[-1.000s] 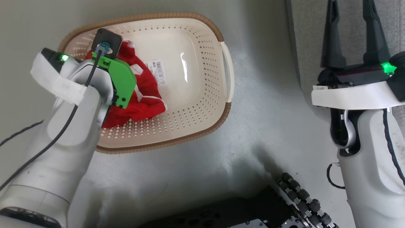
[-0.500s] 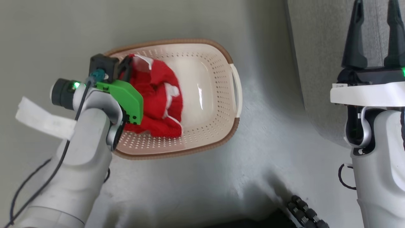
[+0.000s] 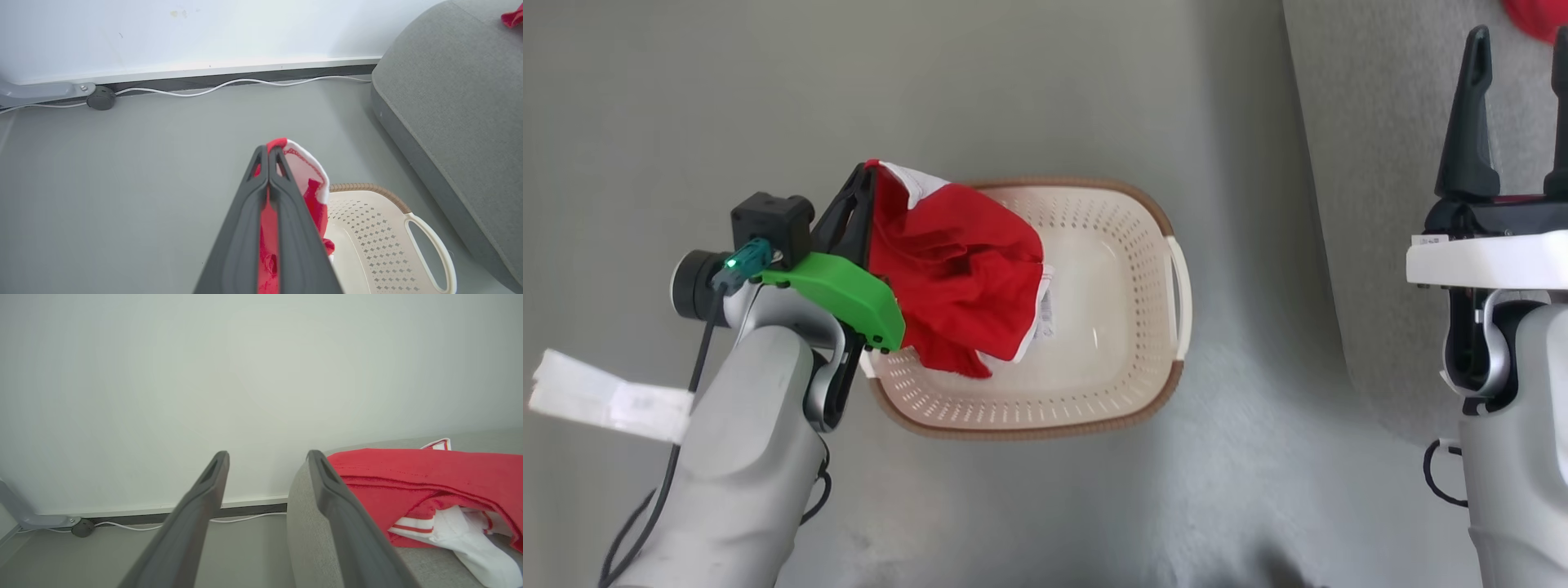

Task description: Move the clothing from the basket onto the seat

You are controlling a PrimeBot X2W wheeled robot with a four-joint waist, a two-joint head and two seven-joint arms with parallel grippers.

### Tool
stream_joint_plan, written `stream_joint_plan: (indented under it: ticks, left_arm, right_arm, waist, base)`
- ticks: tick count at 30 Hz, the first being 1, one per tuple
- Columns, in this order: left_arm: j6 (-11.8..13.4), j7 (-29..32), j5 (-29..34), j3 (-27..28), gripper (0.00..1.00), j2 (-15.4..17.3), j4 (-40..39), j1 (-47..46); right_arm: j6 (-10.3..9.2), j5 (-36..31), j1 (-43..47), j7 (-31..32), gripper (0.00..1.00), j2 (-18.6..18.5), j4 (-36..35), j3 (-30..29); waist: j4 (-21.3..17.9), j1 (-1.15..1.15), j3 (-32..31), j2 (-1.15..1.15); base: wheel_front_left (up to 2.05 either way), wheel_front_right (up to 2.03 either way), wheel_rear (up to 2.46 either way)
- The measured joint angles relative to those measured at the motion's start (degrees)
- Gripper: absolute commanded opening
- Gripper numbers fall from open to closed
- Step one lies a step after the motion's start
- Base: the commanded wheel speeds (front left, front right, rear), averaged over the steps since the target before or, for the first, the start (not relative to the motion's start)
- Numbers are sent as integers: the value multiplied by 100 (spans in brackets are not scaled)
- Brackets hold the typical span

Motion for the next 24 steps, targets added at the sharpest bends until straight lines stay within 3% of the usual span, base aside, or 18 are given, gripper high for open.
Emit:
stream_joint_plan:
  ticks: [6, 16, 20, 24]
  left_arm:
    - [-45, -49, -187, 124, 0, 8, -389, 277]
    - [-125, -65, -245, 159, 0, 182, -1015, 819]
    - [-133, -65, -246, 109, 0, 212, -1178, 1034]
    - [-133, -31, -247, 79, 0, 276, -1327, 1265]
  right_arm:
    - [64, 0, 205, 0, 100, -31, 80, -91]
    - [464, -68, 573, 0, 100, -45, 385, 204]
    - [525, -99, 726, 0, 100, -75, 501, 280]
    - [721, -101, 937, 0, 100, -75, 744, 664]
  waist:
    - [205, 0, -498, 0]
    - [449, 0, -1427, 0]
    - [495, 0, -1763, 0]
    - [533, 0, -2099, 0]
  base:
    - [0, 0, 0]
    - [0, 0, 0]
    - [0, 0, 0]
    - [0, 0, 0]
